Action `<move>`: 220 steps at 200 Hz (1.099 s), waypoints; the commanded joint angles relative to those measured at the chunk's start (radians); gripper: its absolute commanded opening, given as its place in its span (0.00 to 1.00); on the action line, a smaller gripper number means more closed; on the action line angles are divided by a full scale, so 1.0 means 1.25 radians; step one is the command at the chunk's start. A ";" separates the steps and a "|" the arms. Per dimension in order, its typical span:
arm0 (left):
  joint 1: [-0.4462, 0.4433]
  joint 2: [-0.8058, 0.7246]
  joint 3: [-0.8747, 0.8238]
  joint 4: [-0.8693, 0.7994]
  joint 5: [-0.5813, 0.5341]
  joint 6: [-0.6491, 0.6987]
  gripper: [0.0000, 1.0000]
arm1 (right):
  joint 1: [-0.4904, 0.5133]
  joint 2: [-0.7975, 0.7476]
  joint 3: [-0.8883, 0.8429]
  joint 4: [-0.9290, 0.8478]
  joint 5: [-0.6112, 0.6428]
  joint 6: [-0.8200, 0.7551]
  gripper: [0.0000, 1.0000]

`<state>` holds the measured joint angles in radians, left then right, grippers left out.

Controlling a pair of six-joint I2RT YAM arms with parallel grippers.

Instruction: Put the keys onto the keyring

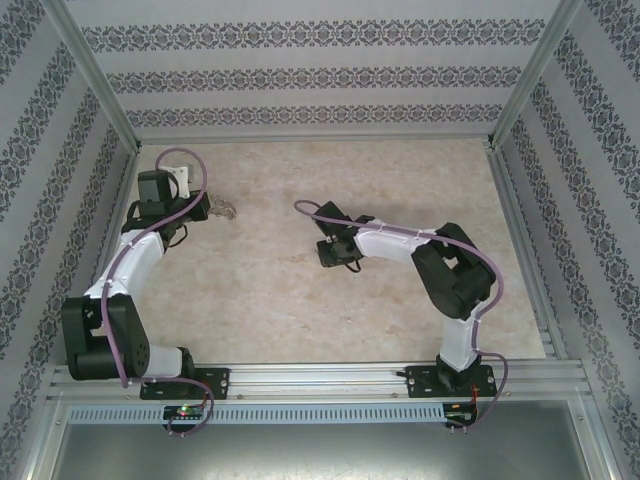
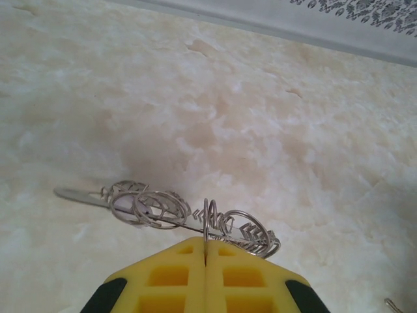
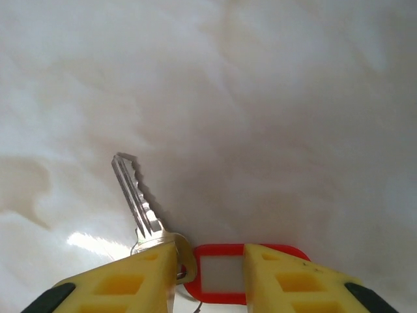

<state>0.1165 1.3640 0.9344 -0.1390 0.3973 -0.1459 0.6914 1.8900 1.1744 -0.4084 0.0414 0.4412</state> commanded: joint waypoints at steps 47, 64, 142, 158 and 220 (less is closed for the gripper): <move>-0.018 -0.043 -0.058 0.014 0.025 0.011 0.00 | -0.011 -0.124 -0.013 -0.120 -0.101 -0.167 0.35; -0.022 -0.047 -0.060 0.014 0.023 0.027 0.00 | -0.019 -0.123 -0.019 -0.135 -0.147 -0.241 0.35; -0.031 -0.069 -0.046 -0.018 0.048 0.063 0.00 | 0.014 -0.064 0.010 -0.173 -0.048 -0.532 0.39; -0.032 -0.073 -0.044 -0.023 0.051 0.060 0.00 | 0.013 -0.039 0.021 -0.176 -0.025 -0.552 0.40; -0.033 -0.095 -0.044 -0.043 0.055 0.069 0.00 | 0.011 0.002 0.026 -0.122 0.016 -0.571 0.39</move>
<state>0.0849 1.2800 0.8658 -0.1749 0.4450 -0.0849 0.7048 1.8748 1.1839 -0.5896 0.0086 -0.2413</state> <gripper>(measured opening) 0.059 0.394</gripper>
